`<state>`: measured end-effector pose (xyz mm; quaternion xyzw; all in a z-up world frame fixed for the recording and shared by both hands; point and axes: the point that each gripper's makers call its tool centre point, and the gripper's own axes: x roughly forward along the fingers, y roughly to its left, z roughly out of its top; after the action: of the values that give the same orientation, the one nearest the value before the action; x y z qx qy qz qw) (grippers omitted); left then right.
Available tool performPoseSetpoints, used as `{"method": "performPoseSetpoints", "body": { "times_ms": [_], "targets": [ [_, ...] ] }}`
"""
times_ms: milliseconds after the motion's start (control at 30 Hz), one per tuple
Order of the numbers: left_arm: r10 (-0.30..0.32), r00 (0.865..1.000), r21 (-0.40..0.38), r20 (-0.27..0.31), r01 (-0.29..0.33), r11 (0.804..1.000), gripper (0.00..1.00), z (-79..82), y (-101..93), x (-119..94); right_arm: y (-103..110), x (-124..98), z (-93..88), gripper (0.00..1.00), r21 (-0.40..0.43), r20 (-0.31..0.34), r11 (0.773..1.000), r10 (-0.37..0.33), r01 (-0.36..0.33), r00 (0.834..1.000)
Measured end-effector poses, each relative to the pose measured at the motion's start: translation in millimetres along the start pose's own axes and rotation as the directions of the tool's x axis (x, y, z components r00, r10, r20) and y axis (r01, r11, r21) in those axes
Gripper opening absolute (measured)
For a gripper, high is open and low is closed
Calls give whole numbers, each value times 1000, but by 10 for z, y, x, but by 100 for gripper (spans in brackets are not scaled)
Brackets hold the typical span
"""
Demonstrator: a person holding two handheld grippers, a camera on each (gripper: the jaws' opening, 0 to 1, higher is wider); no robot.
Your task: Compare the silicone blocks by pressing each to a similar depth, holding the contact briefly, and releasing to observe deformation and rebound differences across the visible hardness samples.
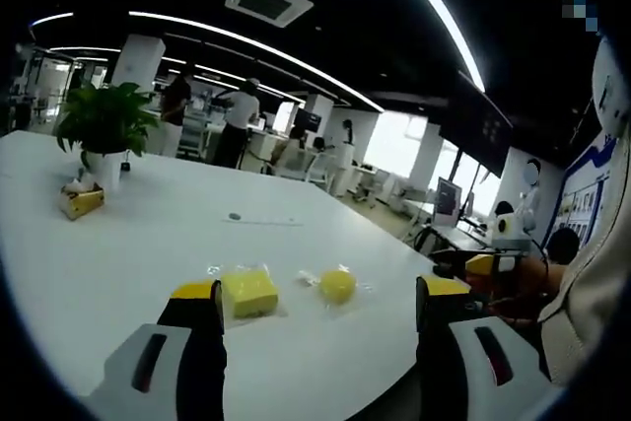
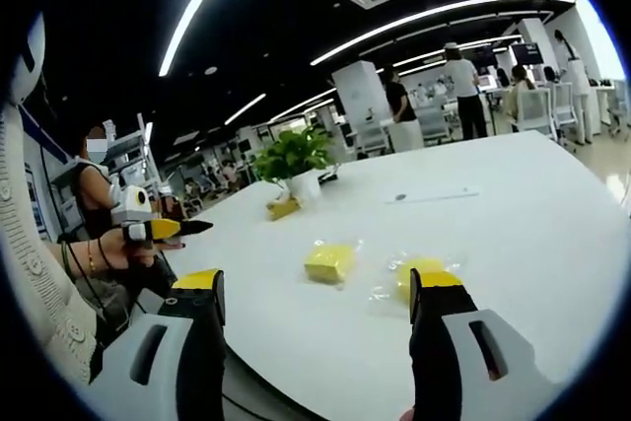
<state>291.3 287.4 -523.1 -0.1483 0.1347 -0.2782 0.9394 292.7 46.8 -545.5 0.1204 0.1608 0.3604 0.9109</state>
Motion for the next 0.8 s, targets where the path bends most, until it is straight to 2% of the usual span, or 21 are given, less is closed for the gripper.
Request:
{"method": "performPoseSetpoints", "body": {
  "times_ms": [800],
  "targets": [
    [-34,999,-22,4,34,999,77,7,35,70,-8,45,7,71,-14,-22,1000,-2,1,1000]
  ]
}}
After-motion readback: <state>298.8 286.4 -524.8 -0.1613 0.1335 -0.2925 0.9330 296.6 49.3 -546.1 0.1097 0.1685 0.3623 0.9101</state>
